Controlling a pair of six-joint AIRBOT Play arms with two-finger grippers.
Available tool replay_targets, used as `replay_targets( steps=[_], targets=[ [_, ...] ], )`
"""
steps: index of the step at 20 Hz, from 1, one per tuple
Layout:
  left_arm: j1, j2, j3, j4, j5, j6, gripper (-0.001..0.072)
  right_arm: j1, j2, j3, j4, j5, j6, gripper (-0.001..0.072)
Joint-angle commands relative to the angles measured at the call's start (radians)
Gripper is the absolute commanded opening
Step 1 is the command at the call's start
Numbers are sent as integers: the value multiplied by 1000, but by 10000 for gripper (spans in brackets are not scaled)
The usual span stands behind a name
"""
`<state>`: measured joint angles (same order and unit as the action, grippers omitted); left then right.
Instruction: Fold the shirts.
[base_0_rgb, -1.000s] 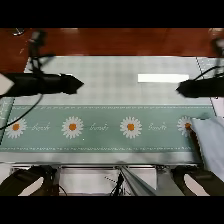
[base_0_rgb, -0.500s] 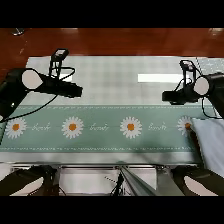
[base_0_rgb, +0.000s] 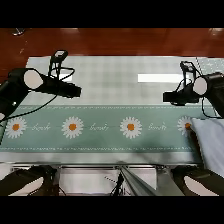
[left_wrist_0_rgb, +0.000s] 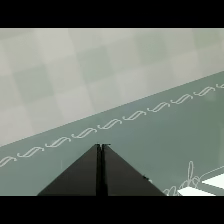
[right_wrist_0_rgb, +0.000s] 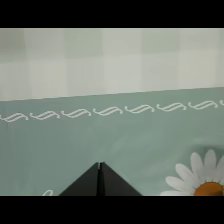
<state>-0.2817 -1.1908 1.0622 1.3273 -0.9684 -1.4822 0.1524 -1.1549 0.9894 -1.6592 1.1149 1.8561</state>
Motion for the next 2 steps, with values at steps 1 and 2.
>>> replay_targets(
  steps=[1, 2],
  targets=[
    [1, -1, 1, 1, 0, 0, 20, -1, 0, 1, 0, 1, 2, 22],
    [1, -1, 1, 1, 0, 0, 21, -1, 0, 1, 0, 1, 2, 22]
  ],
)
